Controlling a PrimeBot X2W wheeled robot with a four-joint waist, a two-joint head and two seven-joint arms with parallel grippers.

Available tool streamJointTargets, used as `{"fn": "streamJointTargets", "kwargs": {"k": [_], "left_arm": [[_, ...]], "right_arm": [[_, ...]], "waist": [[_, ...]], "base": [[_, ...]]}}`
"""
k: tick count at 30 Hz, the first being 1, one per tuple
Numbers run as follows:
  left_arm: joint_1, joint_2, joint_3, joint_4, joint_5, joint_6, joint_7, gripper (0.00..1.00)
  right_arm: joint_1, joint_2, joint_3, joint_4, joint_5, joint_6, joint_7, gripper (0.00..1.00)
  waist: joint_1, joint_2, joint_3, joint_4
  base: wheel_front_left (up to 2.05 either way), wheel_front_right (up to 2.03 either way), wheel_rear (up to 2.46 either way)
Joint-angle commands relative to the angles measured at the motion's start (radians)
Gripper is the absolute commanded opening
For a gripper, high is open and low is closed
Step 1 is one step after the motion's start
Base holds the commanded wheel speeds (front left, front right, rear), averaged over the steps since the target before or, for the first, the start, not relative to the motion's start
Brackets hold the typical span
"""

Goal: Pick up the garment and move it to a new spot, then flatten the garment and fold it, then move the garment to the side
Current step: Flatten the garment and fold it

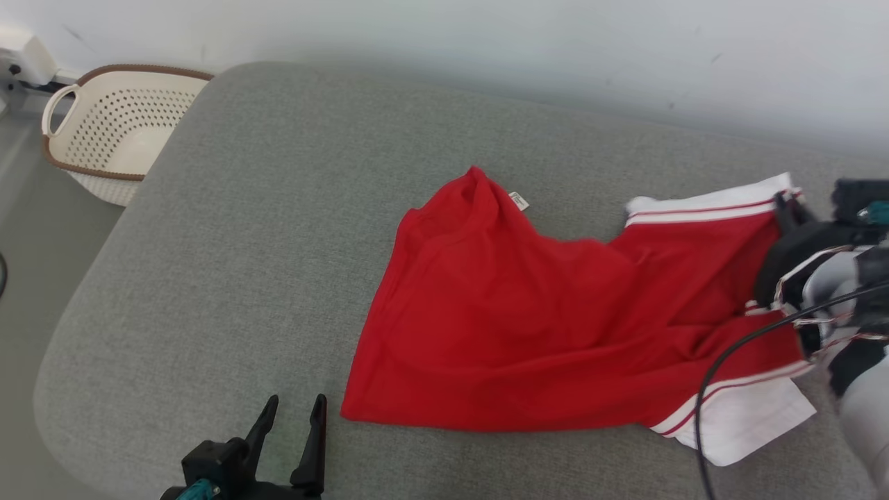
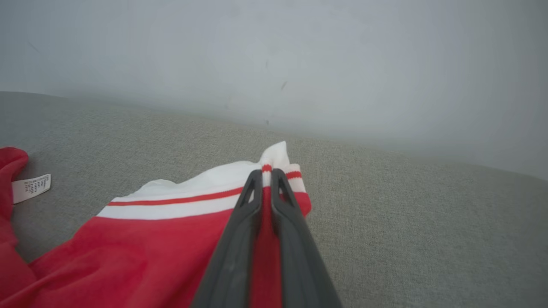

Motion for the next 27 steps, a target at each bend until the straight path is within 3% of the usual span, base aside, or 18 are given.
{"fn": "streamJointTargets", "kwargs": {"k": [1,8,13,15,21,27], "left_arm": [[-0.015,0.001,-0.011,-0.003,-0.012,0.001,-0.001,1.0],[-0.033,0.001,-0.042,-0.012,-0.018,0.0,-0.001,1.0],[-0.036,0.001,-0.046,-0.01,-0.015,0.005,-0.001,1.0],[-0.031,0.001,-0.044,-0.005,-0.013,0.006,-0.001,1.0],[-0.008,0.001,-0.039,0.003,-0.004,0.005,-0.001,1.0],[0.016,0.001,-0.027,0.011,0.003,0.002,-0.001,1.0]], "right_arm": [[-0.029,-0.028,-0.028,0.004,-0.029,-0.001,-0.016,0.0],[-0.096,-0.101,-0.173,0.005,-0.148,-0.001,-0.024,0.0],[-0.061,-0.102,-0.339,-0.101,-0.267,-0.001,-0.024,0.0],[-0.029,-0.072,-0.409,-0.135,-0.306,-0.001,-0.024,1.0],[0.057,0.018,-0.506,-0.181,-0.378,-0.001,-0.024,1.0],[0.165,0.093,-0.475,-0.225,-0.347,-0.001,-0.024,1.0]], "waist": [[-0.0001,-0.0001,0.011,0.016],[-0.0001,-0.0001,0.047,0.064],[-0.0001,-0.0001,0.054,0.076],[-0.0001,-0.0001,0.046,0.074],[-0.0001,-0.0001,0.012,0.048],[-0.0001,-0.0001,-0.039,-0.011]], "base": [[0.0,0.0,0.0],[0.0,0.0,0.0],[0.0,0.0,0.0],[0.0,0.0,0.0],[0.0,0.0,0.0],[0.0,0.0,0.0]]}}
